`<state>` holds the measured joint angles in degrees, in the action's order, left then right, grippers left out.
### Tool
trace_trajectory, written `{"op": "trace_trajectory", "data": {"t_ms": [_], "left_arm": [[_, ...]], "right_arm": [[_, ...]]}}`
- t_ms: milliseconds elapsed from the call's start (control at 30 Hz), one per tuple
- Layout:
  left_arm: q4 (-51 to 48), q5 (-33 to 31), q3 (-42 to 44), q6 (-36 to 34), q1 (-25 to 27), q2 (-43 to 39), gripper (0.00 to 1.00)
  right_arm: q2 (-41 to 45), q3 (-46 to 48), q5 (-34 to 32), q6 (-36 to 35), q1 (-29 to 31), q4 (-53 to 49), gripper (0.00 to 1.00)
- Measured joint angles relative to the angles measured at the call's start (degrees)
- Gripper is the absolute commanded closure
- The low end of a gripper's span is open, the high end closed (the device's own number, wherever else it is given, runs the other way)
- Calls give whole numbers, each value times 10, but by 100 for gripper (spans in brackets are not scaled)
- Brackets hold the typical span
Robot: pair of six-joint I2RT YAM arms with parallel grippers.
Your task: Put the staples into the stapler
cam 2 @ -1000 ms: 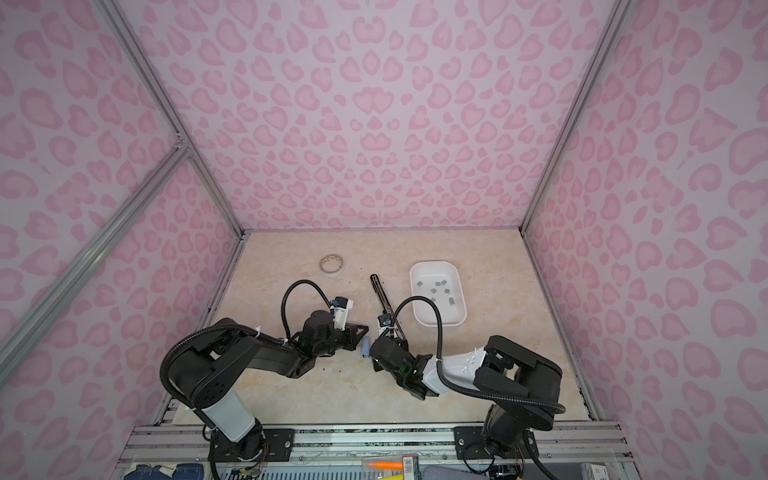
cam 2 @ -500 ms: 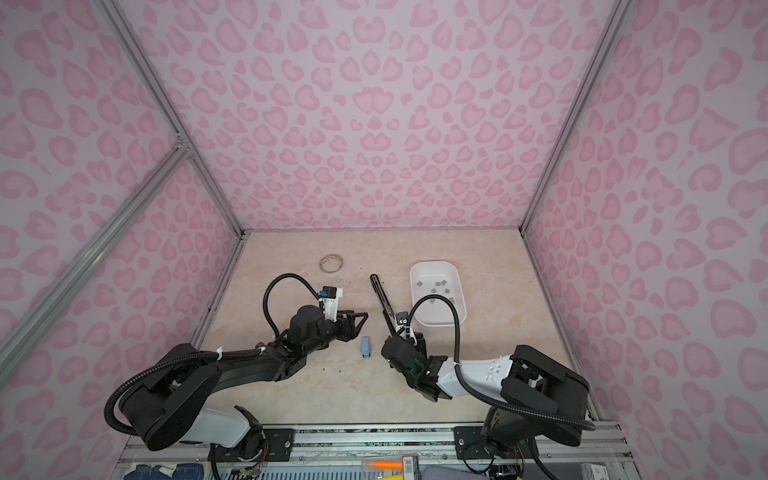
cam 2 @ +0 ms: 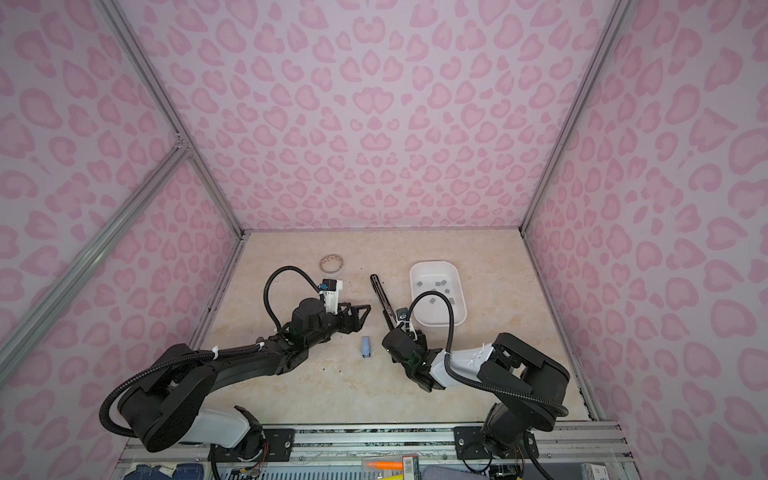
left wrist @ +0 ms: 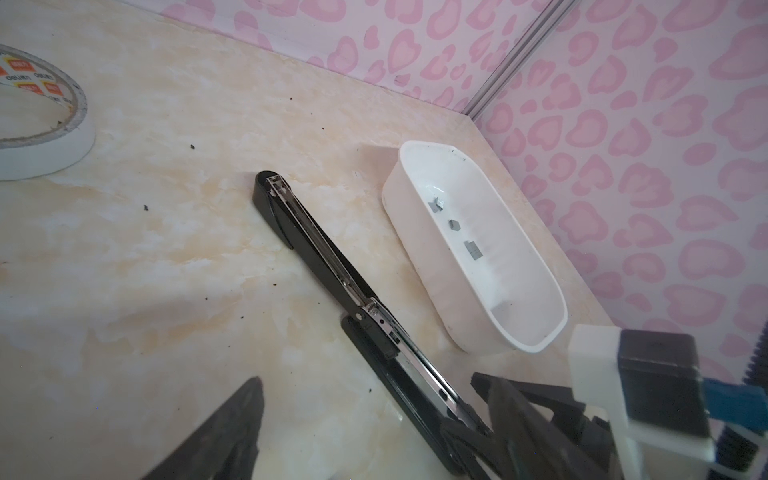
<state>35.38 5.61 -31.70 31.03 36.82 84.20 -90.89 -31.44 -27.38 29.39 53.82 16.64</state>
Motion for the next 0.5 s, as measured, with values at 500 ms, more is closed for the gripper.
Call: {"op": "trace_trajectory", "data": {"t_ms": [500], "left_arm": [[-26, 50, -99, 41, -2, 141, 16]], "right_arm": [[-30, -23, 23, -11, 1, 7, 86]]}}
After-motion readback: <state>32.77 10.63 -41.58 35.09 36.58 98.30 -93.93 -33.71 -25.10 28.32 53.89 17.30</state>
